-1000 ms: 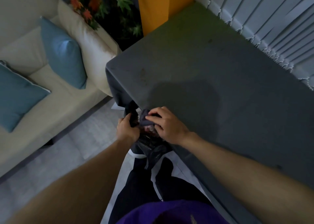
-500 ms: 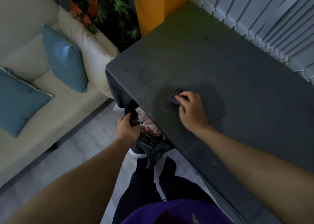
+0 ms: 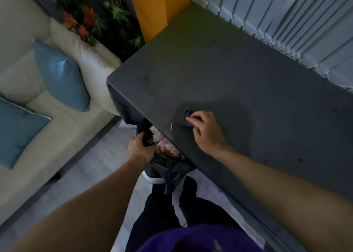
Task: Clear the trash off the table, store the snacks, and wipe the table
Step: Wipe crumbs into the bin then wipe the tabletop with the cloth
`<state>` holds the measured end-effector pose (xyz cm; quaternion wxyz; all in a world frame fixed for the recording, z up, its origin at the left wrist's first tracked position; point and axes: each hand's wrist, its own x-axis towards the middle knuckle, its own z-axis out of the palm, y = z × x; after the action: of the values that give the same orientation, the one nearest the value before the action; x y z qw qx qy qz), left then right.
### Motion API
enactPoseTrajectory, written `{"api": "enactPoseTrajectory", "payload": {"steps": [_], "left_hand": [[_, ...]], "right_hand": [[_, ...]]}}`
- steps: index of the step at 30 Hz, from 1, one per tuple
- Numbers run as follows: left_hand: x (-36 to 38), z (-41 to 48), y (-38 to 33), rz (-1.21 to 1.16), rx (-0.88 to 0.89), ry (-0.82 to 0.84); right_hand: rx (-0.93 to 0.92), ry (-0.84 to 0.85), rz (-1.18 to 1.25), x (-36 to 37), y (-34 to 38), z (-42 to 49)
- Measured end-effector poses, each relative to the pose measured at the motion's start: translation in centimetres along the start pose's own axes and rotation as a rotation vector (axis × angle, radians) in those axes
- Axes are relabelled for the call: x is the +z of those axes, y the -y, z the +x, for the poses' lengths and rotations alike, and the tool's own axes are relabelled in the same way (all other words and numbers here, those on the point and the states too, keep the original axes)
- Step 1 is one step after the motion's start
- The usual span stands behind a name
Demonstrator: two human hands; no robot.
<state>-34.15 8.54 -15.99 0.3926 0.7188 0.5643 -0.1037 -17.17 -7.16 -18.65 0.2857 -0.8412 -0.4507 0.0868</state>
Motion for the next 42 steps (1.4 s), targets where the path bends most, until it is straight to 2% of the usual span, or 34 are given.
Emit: {"api": "enactPoseTrajectory", "payload": {"steps": [2,4,8,11,13,14,16,19,21,25,28,31,33,35,40,42], "left_hand": [[0.1,-0.2,-0.1,-0.007,0.004,0.014],[0.1,-0.3,-0.1,-0.017,0.004,0.032],[0.3,-0.4,0.3,-0.016,0.007,0.043],[0.3,-0.9,0.8,0.0,0.011,0.035],[0.2,-1.3,1.1,-0.015,0.014,0.042],[0.1,-1.5,1.2,-0.021,0.013,0.048],[-0.1,-1.7,1.5,-0.027,0.013,0.058],[-0.3,-1.8,1.8,-0.041,0.008,0.07],[-0.4,-1.9,2.0,-0.026,0.013,0.074],[-0.6,-2.0,1.9,-0.016,0.026,0.086],[-0.7,-1.7,2.1,-0.015,0.035,0.095],[-0.6,-1.7,2.2,0.007,0.058,0.107],[-0.6,-1.7,2.1,0.019,0.07,0.109],[-0.3,-1.6,2.1,0.012,0.064,0.112],[1.2,-1.9,2.4,-0.02,0.057,0.099],[2.0,-2.1,2.4,-0.04,0.054,0.092]], "right_hand": [[0.18,-0.051,-0.046,-0.4,-0.2,0.5],[0.21,-0.02,-0.068,-0.1,0.5,0.6],[0.069,0.081,-0.044,1.8,3.2,0.4],[-0.163,0.266,-0.004,2.6,4.9,-0.4],[-0.258,0.332,0.072,2.3,5.2,-1.0],[-0.27,0.321,0.097,2.0,5.1,-1.0],[-0.216,0.199,0.12,1.6,4.7,-0.6],[0.013,0.025,0.051,1.7,4.2,0.1],[0.061,0.072,0.018,2.2,4.1,-0.3],[-0.086,0.217,0.066,2.7,4.3,-3.0],[-0.133,0.161,0.093,1.7,4.5,-4.5],[0.077,-0.115,0.031,0.1,2.9,-5.3],[0.27,-0.196,-0.064,-0.6,1.3,-5.9],[0.339,-0.153,-0.095,-0.5,0.7,-6.9],[0.126,0.036,0.033,0.6,2.7,-9.9],[0.136,0.006,0.054,0.1,2.6,-10.3]]}}
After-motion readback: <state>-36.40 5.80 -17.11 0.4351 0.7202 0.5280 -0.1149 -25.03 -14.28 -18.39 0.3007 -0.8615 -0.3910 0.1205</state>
